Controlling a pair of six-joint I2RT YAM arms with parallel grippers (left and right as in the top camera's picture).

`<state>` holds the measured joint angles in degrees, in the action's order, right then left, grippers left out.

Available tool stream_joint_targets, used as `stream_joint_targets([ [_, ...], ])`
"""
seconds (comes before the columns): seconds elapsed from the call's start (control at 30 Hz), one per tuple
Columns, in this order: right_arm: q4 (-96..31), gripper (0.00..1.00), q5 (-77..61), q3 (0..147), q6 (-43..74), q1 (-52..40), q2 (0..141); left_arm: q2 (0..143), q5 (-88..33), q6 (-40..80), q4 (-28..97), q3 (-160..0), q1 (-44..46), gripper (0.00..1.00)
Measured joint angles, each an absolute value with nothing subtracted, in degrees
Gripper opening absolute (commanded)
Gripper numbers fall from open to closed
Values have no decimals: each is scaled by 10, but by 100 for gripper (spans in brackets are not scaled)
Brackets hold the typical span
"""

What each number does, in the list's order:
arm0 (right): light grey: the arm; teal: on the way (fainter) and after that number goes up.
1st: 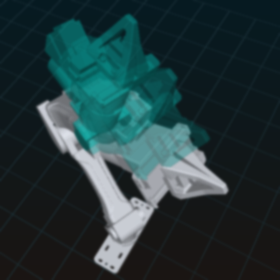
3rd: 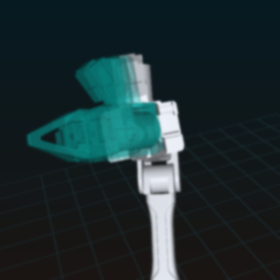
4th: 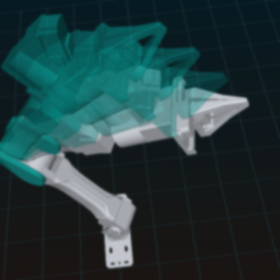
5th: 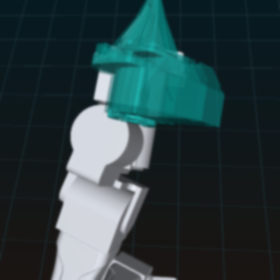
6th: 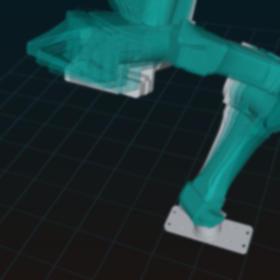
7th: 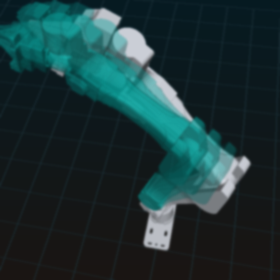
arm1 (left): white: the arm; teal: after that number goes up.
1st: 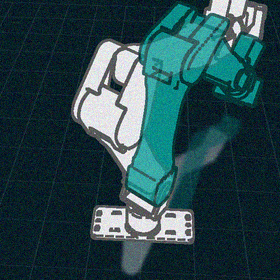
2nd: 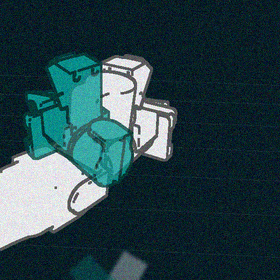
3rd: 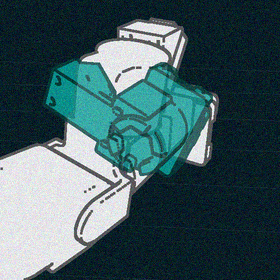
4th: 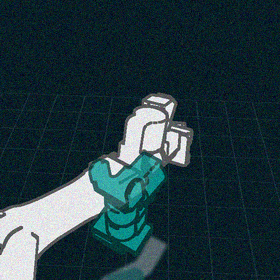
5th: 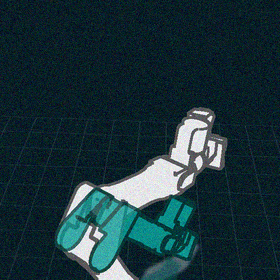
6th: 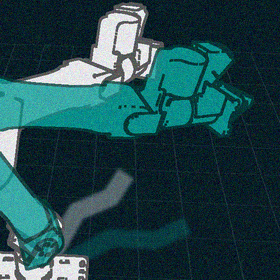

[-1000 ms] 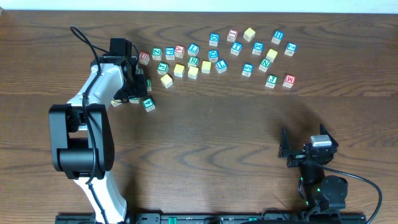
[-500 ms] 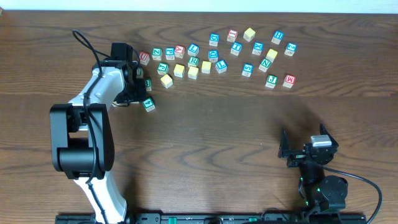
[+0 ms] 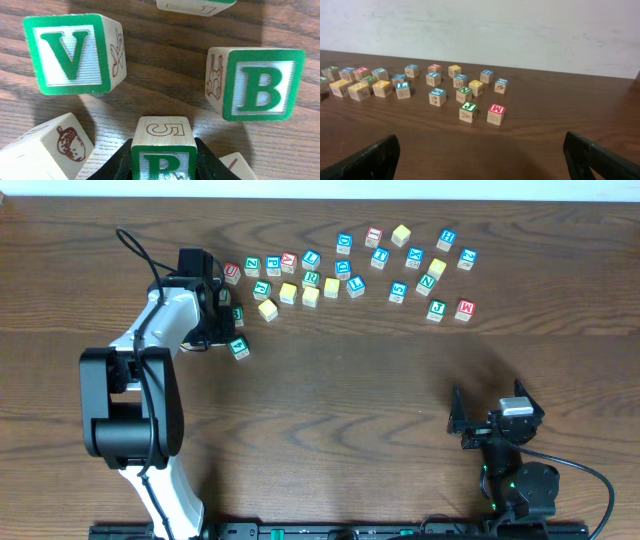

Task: Spell out ROBOT
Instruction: 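Close the left gripper on the green R block and lift, then carry the green R block forward and set it down on the open table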

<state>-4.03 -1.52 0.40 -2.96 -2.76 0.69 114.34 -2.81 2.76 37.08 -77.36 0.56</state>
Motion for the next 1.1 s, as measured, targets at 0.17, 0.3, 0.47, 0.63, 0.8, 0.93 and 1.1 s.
stream_joint_targets([
  [0.17,-41,99,-15,4,-30,-28,7,1105,-28,28,374,-774,6,32],
  [0.3,-40,99,-15,4,-30,-28,7,1056,-29,30,380,-774,6,32],
  [0.47,-40,99,-15,4,-30,-28,7,1001,-49,34,386,-774,17,32],
  [0.63,-40,99,-15,4,-30,-28,7,971,-61,48,396,-774,75,32],
  [0.8,-41,99,-15,4,-30,-28,7,973,-67,108,406,-774,153,32],
  [0.93,-41,99,-15,4,-30,-28,7,988,-70,169,407,-774,204,32],
  [1.1,-41,99,-15,4,-30,-28,7,1037,-67,232,405,-774,260,32],
])
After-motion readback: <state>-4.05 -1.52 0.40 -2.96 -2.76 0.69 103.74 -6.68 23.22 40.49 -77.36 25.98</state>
